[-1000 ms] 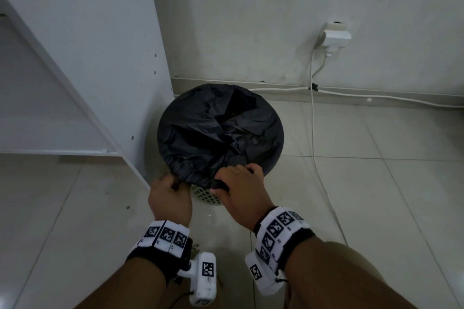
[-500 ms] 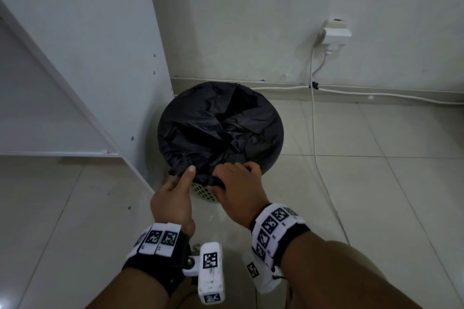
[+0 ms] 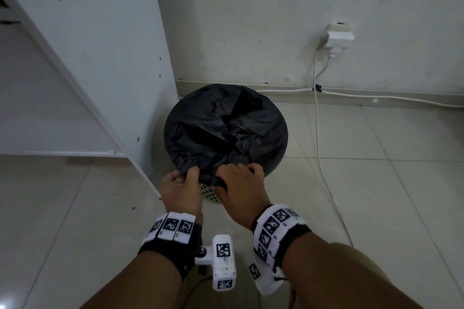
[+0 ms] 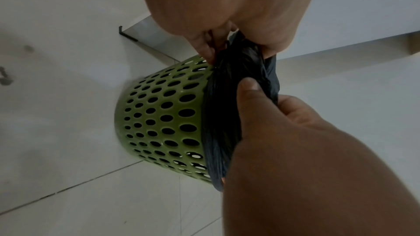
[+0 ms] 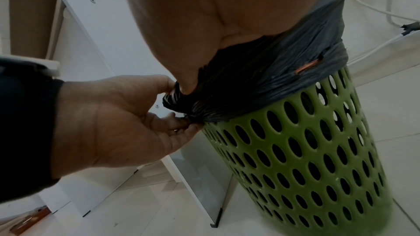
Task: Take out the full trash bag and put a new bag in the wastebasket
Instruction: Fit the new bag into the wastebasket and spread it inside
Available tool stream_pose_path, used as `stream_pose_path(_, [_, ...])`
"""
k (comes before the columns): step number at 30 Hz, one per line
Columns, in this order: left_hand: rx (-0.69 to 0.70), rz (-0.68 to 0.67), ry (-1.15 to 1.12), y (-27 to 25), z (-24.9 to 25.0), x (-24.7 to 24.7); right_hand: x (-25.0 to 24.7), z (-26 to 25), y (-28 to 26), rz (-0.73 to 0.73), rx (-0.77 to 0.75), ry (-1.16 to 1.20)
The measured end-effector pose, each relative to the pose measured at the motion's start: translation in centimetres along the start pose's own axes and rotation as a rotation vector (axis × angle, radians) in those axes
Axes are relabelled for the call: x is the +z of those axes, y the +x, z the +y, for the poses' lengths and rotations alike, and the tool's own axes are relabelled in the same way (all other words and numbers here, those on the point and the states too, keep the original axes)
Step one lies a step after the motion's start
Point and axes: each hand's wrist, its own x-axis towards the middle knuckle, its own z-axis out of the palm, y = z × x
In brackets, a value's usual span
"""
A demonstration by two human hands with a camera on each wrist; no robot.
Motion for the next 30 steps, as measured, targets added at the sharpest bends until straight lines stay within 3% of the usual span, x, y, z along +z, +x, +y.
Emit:
stream_pose_path(5, [-0.046,0.063,-0.084,0.3,-0.3,0.1,-0.1,0.1,0.3,-0.007,0.013,0.012])
stream_pose_path(12, [-0.134,-0.059,-0.031,0.2,-0.1,-0.4,-0.1,0.3,0.5,-0.035,0.013,0.011])
stream_pose_path(16, [-0.163,-0.003,-0.020,-0.1,0.1,-0.3,-0.1,0.4,0.6,-0.046,0.018,0.008])
stream_pose_path(30, [-0.002,-0.054,0.055,0.3,0.3,-0.2,-0.1,0.5,0.4,-0.020,-0.003,0.019])
